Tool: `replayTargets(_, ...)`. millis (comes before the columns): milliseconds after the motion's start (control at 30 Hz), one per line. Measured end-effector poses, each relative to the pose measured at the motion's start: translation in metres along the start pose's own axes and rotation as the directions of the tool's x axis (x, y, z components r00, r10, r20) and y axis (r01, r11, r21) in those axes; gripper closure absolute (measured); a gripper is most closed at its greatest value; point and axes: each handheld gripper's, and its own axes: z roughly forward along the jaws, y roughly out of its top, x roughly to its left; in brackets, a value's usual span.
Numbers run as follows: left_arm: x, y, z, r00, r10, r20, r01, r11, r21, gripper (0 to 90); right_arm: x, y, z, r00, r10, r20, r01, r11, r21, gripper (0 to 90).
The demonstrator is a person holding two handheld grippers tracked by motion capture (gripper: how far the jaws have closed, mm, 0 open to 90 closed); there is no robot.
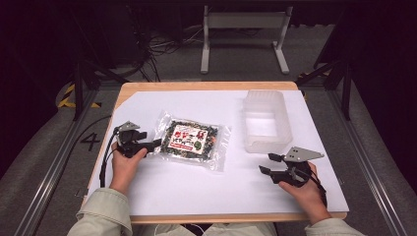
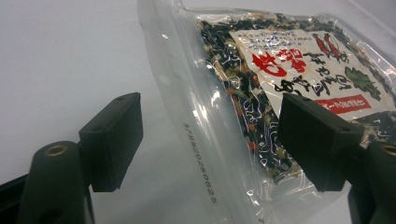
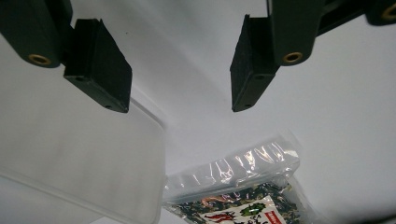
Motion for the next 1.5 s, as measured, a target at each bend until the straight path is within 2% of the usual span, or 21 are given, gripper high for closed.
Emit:
replayTargets(67, 0.0, 0.0, 0.002, 1.0, 0.009, -0.003, -0.009, 0.9998, 0.015, 23.5, 0.0, 0.0, 0.0, 1.0, -0.002, 0.0, 0.002, 1.0, 0.001, 38.9)
replayTargets(267, 0.001, -0.002, 0.005, 1.0, 0.003, -0.005, -0.003, 0.9989, 0.047, 23.6, 0.0, 0.0, 0.0, 1.0, -0.005, -0.001, 0.005, 1.0, 0.002, 38.7)
replayTargets(500, 0.0, -0.003, 0.007, 0.9998, -0.009, 0.02, 0.007, 0.9971, 0.076, 26.3, 0.001, 0.0, 0.001, 1.0, -0.008, 0.001, 0.008, 1.0, 0.004, 38.5)
replayTargets(567, 0.0, -0.003, 0.007, 0.9997, 0.0, 0.025, -0.002, 0.9961, 0.089, 27.2, 0.001, 0.0, 0.001, 1.0, -0.009, 0.0, 0.009, 1.0, 0.004, 38.5)
replayTargets(767, 0.001, -0.004, 0.007, 0.9997, 0.005, 0.023, -0.007, 0.9957, 0.092, 29.6, 0.001, 0.0, 0.001, 1.0, -0.009, 0.001, 0.009, 1.0, 0.005, 38.4)
replayTargets(967, -0.002, -0.004, 0.007, 0.9986, 0.004, 0.053, -0.01, 0.9953, 0.097, 40.6, 0.001, 0.0, 0.001, 0.9999, -0.01, 0.003, 0.01, 1.0, 0.006, 38.1)
replayTargets(1133, -0.002, -0.003, 0.007, 0.9979, -0.004, 0.064, -0.003, 0.9951, 0.099, 45.2, 0.001, 0.0, 0.002, 1.0, -0.009, 0.002, 0.009, 1.0, 0.007, 38.0)
replayTargets(1233, -0.003, -0.003, 0.005, 0.9977, -0.011, 0.066, 0.004, 0.9951, 0.098, 52.0, 0.001, 0.0, 0.001, 0.9999, -0.011, 0.003, 0.011, 1.0, 0.007, 38.0)
replayTargets(1267, -0.003, -0.002, 0.005, 0.9986, -0.006, 0.052, 0.001, 0.9956, 0.094, 54.5, 0.001, 0.0, 0.001, 0.9999, -0.011, 0.003, 0.011, 1.0, 0.007, 38.0)
replayTargets(1367, -0.005, -0.002, 0.004, 0.9967, -0.014, 0.08, 0.005, 0.9946, 0.104, 68.3, 0.002, 0.0, 0.001, 0.9999, -0.011, 0.002, 0.011, 1.0, 0.005, 37.9)
replayTargets(1500, -0.008, -0.001, 0.004, 0.9975, -0.007, 0.07, -0.001, 0.9946, 0.104, 72.6, 0.002, 0.0, 0.001, 0.9999, -0.014, 0.001, 0.014, 1.0, 0.006, 37.7)
